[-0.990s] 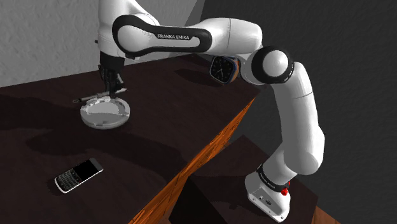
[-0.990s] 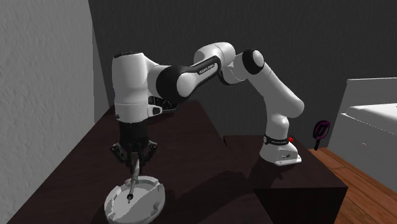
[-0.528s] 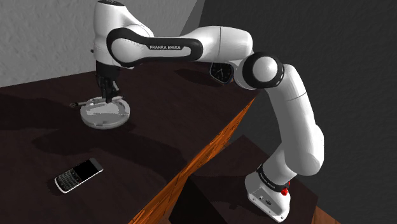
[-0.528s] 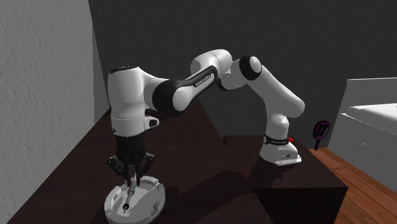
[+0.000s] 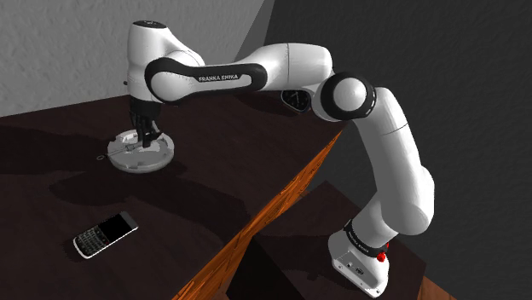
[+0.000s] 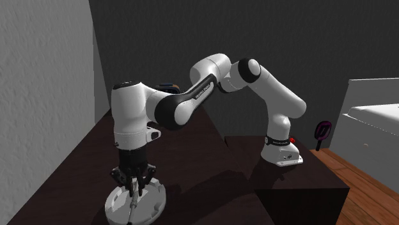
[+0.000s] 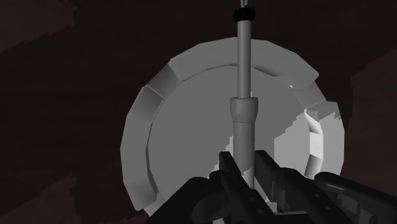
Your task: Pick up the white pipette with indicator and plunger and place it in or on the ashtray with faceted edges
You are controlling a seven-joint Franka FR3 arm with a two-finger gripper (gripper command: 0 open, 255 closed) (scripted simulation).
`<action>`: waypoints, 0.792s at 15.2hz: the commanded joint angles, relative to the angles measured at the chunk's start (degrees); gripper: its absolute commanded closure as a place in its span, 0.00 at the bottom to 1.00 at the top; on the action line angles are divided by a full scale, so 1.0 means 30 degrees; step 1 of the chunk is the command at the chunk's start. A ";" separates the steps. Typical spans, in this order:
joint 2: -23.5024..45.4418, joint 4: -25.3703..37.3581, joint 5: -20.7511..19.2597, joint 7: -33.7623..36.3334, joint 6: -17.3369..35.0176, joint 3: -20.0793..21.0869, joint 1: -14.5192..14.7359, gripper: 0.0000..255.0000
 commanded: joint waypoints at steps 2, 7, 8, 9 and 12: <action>0.0057 -0.0121 -0.0038 0.0030 0.0173 -0.0027 -0.0018 1.00; 0.0058 -0.0119 -0.0040 0.0030 0.0172 -0.0026 -0.0018 1.00; 0.0053 -0.0137 -0.0041 0.0039 0.0183 -0.0025 -0.0018 0.00; 0.0060 -0.0112 -0.0040 0.0030 0.0167 -0.0026 -0.0016 0.00; 0.0058 -0.0113 -0.0040 0.0030 0.0166 -0.0026 -0.0017 0.00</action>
